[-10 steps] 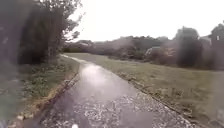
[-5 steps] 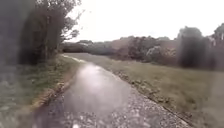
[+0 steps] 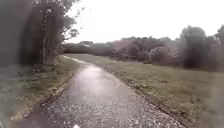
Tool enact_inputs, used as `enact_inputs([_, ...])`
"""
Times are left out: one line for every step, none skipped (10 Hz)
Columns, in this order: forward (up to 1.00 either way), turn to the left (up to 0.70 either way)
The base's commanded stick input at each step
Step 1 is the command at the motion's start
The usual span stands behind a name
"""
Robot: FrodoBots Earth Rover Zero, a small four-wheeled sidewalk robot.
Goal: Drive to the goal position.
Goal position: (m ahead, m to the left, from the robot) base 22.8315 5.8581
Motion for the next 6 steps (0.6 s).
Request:
enact_inputs([0.70,0.31])
enact_inputs([0.70,0.35])
enact_inputs([0.70,0.35])
enact_inputs([0.70,0.35])
enact_inputs([0.70,0.35])
enact_inputs([0.70,0.35])
